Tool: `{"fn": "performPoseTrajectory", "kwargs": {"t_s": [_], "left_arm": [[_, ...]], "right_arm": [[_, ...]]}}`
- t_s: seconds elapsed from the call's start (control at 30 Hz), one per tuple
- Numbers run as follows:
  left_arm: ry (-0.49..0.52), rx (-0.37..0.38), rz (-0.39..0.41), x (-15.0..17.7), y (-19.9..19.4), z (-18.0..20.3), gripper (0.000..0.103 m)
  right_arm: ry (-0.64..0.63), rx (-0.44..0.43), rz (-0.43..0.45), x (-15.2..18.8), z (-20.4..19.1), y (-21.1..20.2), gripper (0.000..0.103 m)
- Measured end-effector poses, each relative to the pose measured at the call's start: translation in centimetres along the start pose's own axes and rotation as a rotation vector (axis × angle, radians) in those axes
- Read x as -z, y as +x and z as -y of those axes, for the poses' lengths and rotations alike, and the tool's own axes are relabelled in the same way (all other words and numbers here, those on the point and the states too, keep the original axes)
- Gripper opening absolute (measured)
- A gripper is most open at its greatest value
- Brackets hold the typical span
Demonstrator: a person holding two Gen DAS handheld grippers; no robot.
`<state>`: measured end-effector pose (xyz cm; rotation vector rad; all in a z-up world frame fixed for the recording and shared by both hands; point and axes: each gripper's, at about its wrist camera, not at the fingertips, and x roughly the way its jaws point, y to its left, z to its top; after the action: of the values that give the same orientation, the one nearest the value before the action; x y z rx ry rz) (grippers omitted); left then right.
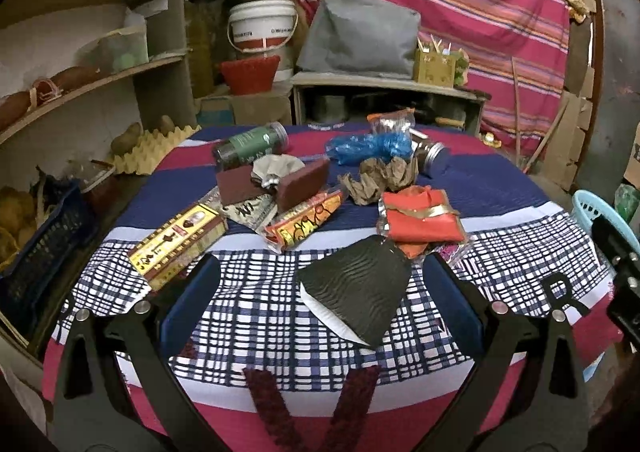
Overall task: Collect trash
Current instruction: 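Grasp the black ribbed plastic with the left tool while the right tool grasps the red-gold wrapper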
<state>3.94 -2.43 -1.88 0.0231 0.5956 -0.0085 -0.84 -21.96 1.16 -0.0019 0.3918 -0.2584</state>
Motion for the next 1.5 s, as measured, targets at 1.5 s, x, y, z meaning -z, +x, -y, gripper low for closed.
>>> {"fn": "performPoseTrajectory", "kwargs": {"t_s": [1.5], "left_arm": [[0.087, -0.024, -0.068, -6.3, 9.1, -0.9, 0.092]], "right_arm": [[0.038, -0.182, -0.285, -0.7, -2.5, 12.4, 0.099]]}}
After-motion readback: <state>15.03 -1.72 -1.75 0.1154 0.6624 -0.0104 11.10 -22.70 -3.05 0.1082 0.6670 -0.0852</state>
